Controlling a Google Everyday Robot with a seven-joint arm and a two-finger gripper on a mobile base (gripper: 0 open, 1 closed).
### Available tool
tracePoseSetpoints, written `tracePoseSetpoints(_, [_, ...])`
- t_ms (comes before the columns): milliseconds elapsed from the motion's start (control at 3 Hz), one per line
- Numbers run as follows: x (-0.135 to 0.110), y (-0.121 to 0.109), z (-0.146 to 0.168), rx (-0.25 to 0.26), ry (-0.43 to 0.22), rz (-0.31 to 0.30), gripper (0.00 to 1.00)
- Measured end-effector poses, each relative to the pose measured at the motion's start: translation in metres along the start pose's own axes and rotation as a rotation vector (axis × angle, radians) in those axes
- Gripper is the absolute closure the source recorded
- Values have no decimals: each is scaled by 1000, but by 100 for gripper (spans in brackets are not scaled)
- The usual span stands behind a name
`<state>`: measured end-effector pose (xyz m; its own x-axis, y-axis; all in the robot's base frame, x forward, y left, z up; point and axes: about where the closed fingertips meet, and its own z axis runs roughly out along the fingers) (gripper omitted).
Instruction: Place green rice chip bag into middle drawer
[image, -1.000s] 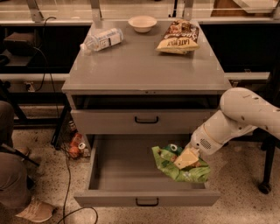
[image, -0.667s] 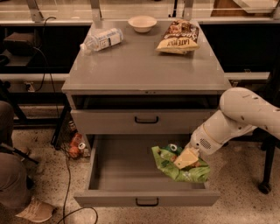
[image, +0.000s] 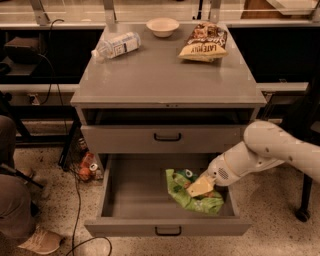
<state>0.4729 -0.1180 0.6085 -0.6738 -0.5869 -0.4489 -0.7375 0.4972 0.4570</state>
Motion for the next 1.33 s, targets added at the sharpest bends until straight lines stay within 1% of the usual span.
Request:
tracePoseSetpoints(333, [-17, -20, 44, -11, -122, 37, 100])
tracePoseSetpoints(667, [-35, -47, 91, -16, -236, 98, 100])
tracePoseSetpoints(1000, [-35, -47, 91, -16, -236, 98, 100])
tracePoseSetpoints(1333, [-36, -58, 97, 37, -252, 109, 100])
